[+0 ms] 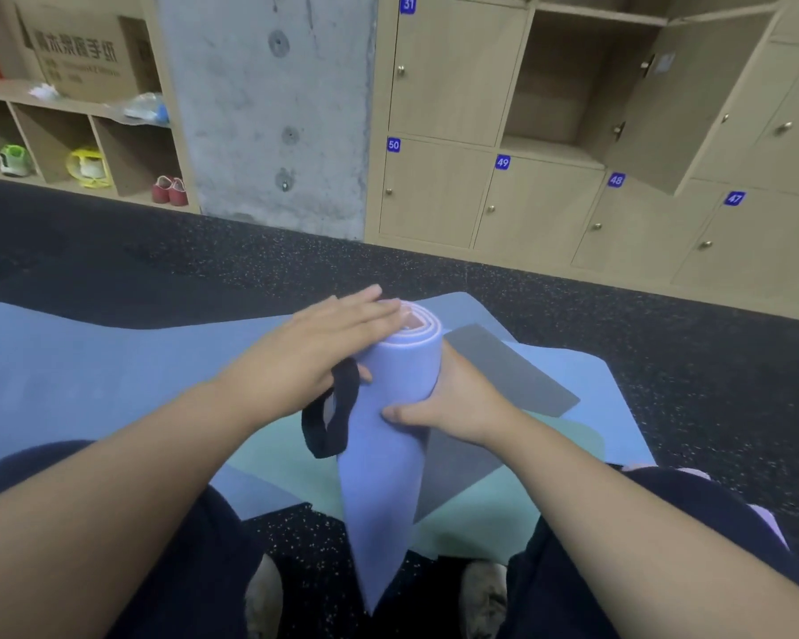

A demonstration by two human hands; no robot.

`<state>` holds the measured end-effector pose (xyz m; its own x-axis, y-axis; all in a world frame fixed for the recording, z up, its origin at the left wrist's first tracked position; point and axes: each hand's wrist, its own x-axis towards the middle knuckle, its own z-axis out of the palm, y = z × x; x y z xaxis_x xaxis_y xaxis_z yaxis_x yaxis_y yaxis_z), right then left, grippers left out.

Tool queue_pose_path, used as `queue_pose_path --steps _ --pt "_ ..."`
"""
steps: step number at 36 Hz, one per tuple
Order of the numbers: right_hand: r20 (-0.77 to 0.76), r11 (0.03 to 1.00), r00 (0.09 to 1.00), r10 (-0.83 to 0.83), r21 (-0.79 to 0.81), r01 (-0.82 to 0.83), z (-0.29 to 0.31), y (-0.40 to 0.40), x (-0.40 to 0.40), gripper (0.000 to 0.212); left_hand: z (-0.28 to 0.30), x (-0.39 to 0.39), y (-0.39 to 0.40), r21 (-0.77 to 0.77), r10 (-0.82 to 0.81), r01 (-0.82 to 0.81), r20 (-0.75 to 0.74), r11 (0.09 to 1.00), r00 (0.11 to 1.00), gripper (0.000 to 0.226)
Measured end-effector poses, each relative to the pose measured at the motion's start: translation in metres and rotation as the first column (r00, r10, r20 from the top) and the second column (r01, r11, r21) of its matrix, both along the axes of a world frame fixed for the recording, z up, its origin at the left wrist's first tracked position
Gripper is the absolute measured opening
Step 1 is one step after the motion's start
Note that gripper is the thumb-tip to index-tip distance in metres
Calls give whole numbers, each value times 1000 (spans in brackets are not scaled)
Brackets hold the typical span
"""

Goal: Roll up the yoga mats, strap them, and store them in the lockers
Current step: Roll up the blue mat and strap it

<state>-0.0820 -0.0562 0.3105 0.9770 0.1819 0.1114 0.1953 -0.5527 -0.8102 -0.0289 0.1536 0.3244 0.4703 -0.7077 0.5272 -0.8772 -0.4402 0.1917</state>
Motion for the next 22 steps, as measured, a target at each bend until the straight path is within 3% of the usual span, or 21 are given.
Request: queue_pose_path --steps 5,9,12,15,19,22 --pt "-3 999 1000 14 36 -14 -3 -7 -1 87 -4 -9 -4 -63 132 -147 -200 987 971 71" --pt "-53 999 998 37 -20 -38 -10 -12 -2 89 -10 -9 -2 -20 68 -68 19 997 997 48" --pt "-70 999 997 37 -27 -39 -14 -13 -1 91 -11 -11 -4 -13 36 -35 79 999 996 39" --pt "-63 999 997 45 -15 -46 -15 -14 0 90 -11 -11 -7 -3 -4 5 106 1000 994 25" --pt "-61 999 997 42 -10 -43 -17 -16 1 90 -13 -13 -12 -32 -37 39 69 999 997 34" --pt "-67 999 996 51 14 -50 -20 -17 1 90 -11 -16 -18 -78 -56 60 52 995 997 16"
